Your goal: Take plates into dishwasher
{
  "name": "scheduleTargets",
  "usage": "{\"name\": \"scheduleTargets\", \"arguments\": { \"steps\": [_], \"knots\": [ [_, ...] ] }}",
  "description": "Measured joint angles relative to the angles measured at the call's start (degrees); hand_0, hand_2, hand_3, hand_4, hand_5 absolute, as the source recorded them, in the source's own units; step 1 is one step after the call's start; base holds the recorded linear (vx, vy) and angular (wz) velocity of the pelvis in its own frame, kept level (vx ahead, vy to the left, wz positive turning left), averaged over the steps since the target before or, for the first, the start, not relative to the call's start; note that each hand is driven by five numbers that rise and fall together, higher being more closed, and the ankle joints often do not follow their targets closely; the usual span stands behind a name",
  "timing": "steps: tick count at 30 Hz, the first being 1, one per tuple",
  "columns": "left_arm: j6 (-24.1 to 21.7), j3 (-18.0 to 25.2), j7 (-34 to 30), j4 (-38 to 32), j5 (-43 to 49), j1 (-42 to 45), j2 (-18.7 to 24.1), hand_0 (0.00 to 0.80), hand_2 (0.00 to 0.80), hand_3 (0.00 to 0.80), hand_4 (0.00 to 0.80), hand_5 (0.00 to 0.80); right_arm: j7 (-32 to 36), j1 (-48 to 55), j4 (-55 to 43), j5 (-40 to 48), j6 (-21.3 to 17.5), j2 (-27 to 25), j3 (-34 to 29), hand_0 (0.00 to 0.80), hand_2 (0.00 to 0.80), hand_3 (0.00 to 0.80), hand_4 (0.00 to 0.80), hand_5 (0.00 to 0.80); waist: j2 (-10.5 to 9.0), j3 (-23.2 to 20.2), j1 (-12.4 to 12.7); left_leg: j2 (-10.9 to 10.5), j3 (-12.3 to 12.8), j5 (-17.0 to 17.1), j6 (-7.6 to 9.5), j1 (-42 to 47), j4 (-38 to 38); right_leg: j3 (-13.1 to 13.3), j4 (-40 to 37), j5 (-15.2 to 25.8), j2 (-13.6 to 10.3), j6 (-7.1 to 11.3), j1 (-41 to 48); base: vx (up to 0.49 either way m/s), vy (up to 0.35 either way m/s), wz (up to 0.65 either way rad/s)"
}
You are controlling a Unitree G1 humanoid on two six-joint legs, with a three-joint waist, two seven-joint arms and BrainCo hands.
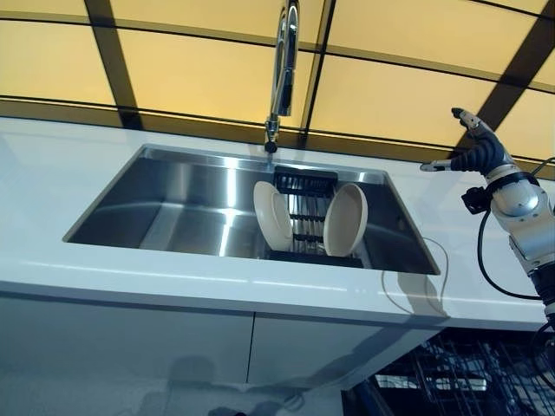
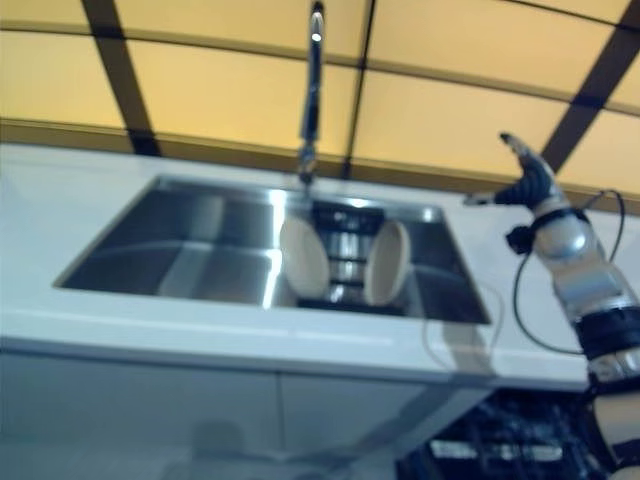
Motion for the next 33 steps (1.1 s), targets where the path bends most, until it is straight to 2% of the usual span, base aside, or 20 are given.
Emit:
{"name": "scheduleTargets", "arguments": {
  "steps": [1,3,10,16,19,26,33],
  "knots": [
    [0.0,-0.1,-0.3,0.0,0.0,0.3,-0.4,0.0,0.0,0.0,0.0,0.0,-0.4,-0.5,0.0,-1.8,-0.6,-0.7,1.4,0.0,0.0,0.0,0.0,0.0,-0.22,-0.1,0.5,0.2,0.2,-0.3,-0.27,0.0,1.5,-0.3,-0.2,1.2,0.0,-0.38,0.4,0.038,-0.023,0.27],
    [-0.1,-0.1,-0.2,-0.1,0.0,2.2,-1.6,0.0,0.0,0.0,0.0,0.0,-2.8,-2.5,-0.2,-8.7,-3.5,-3.5,7.0,0.0,0.0,0.0,0.0,0.0,-0.61,-0.9,0.4,0.2,0.0,-0.6,-0.36,1.3,0.2,-1.1,-1.8,1.6,0.4,-0.02,2.4,0.037,-0.004,0.15],
    [-0.1,0.0,-0.2,-0.2,0.0,2.4,-1.0,0.0,0.0,0.0,0.0,0.0,-10.4,-8.4,-1.0,-27.2,-8.4,-6.0,12.2,0.0,0.0,0.0,0.0,0.0,-2.04,-2.0,0.4,0.3,-0.3,-0.6,-0.9,2.3,-0.8,-1.2,-3.2,1.9,0.8,-0.26,4.2,0.024,-0.018,0.1],
    [-0.3,0.0,-0.4,-0.5,0.0,2.8,-0.2,0.0,0.0,0.0,0.0,0.0,-13.9,-9.3,-3.6,-40.1,-14.3,-7.7,15.6,0.0,0.0,0.0,0.0,0.0,-2.75,-2.5,0.2,0.6,0.0,-1.4,-1.05,3.1,-1.1,-1.1,-3.2,1.0,0.8,0.73,4.8,0.009,-0.02,-0.05],
    [-0.3,0.0,-0.8,-0.5,0.0,3.3,-0.1,0.0,0.0,0.0,0.0,0.0,-14.0,-9.2,-3.7,-42.8,-16.3,-9.8,17.1,0.0,0.0,0.0,0.0,0.0,-2.99,-3.2,0.2,0.6,0.1,-1.4,-1.05,3.0,-1.0,-1.1,-3.0,0.8,0.8,0.57,4.6,0.0,0.0,0.0],
    [-0.7,0.1,-1.2,-0.5,0.0,4.3,0.2,0.0,0.0,0.0,0.0,0.0,-14.3,-8.3,-3.6,-46.7,-20.2,-10.4,17.2,0.0,0.0,0.0,0.0,0.0,-4.34,-4.4,0.1,0.4,0.2,-1.3,-0.76,2.8,-0.9,-1.1,-2.6,0.9,0.5,0.12,4.2,0.0,0.0,0.0],
    [-1.3,0.1,-1.3,-0.5,0.1,4.5,0.5,0.0,0.0,0.0,0.0,0.0,-14.7,-8.0,-3.5,-49.4,-23.1,-10.4,17.3,0.0,0.0,0.0,0.0,0.0,-4.35,-4.4,0.1,0.2,0.1,-1.3,-0.81,2.9,-0.9,-1.1,-2.6,0.9,0.3,0.12,4.3,0.0,0.0,0.0]
  ]
}}
